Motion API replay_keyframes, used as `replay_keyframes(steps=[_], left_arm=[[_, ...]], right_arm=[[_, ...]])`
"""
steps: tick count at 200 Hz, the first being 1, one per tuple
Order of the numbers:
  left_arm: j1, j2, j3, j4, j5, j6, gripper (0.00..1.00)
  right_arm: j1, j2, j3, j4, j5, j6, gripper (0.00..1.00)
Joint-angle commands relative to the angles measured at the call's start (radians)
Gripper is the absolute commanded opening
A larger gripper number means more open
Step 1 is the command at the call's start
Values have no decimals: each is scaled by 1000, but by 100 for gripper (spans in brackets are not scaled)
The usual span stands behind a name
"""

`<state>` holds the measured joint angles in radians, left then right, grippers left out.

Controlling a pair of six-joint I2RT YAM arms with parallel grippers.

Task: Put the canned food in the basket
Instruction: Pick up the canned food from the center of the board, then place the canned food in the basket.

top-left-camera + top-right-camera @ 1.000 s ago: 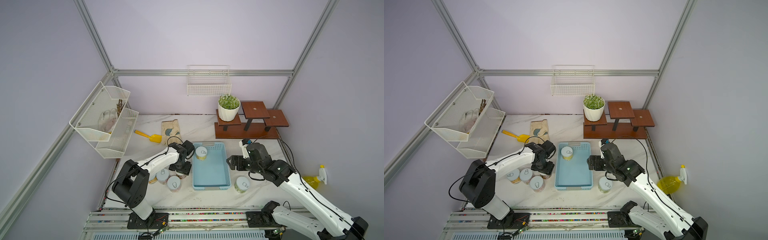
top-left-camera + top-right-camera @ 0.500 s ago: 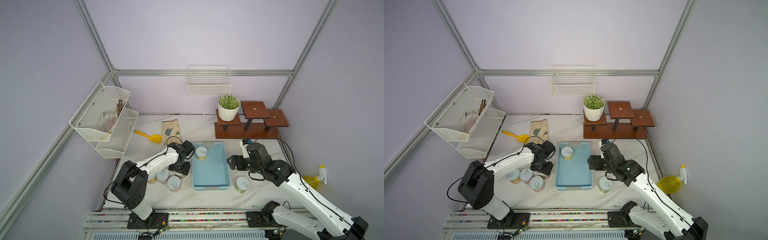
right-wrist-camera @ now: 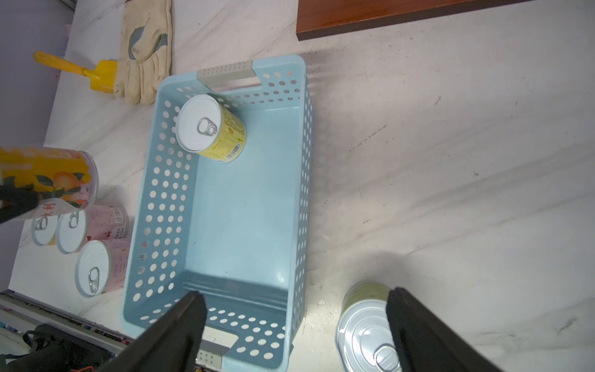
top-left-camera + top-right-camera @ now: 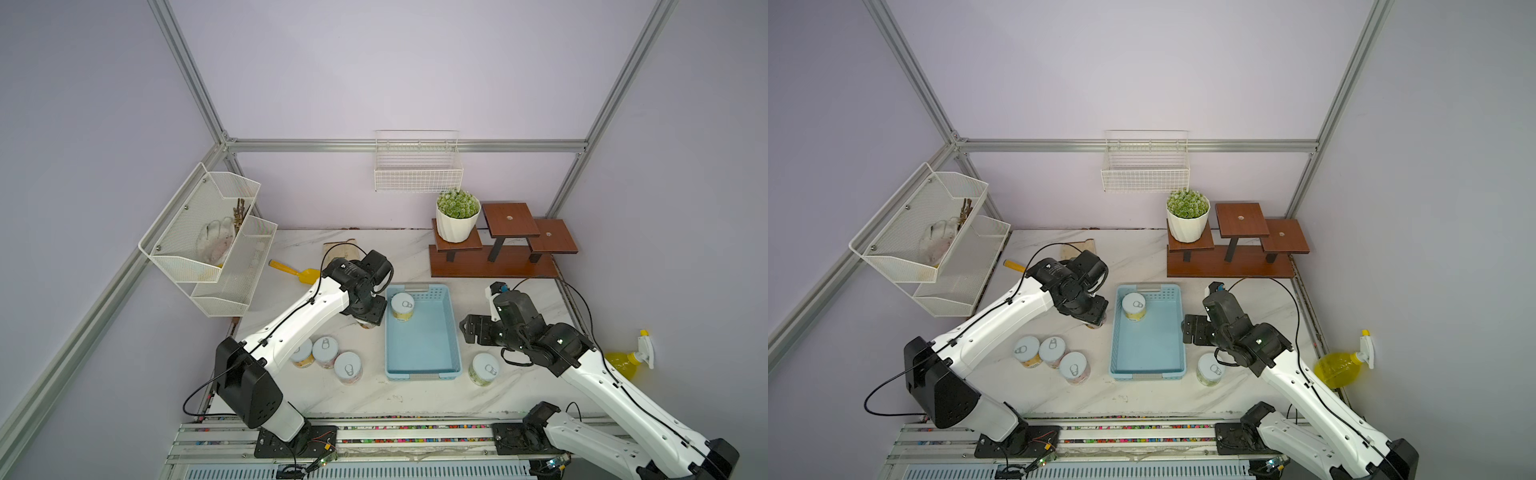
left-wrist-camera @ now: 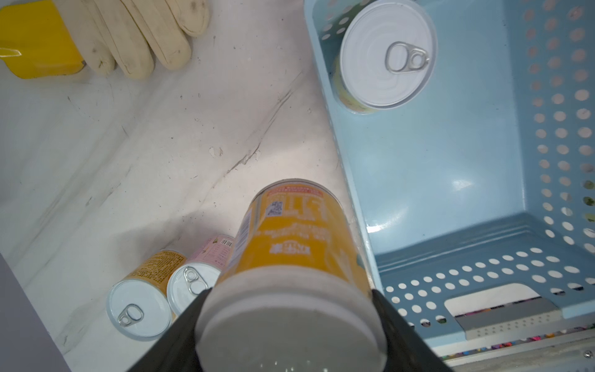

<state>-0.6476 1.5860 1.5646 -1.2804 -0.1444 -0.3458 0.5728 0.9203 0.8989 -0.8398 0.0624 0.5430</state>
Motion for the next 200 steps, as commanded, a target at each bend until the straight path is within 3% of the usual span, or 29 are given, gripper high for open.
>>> replay_keyframes(steps=[1, 44, 89, 140, 200], left_arm=[[-32, 63, 122, -26, 4, 46, 42], [-92, 222, 324, -43, 10, 70, 41], [-128, 370, 497, -47, 48, 96, 37], [-140, 483, 606, -46, 88, 111, 33], [-151, 592, 702, -50, 57, 116, 27]], right_arm=[[-3, -8, -14, -67, -2, 14, 95], [-2, -37, -20, -151, -14, 46, 95], [-3, -158, -70, -67, -105, 25, 92], [-2, -319, -148, 36, -153, 60, 91], [-3, -354, -122, 17, -150, 45, 89]])
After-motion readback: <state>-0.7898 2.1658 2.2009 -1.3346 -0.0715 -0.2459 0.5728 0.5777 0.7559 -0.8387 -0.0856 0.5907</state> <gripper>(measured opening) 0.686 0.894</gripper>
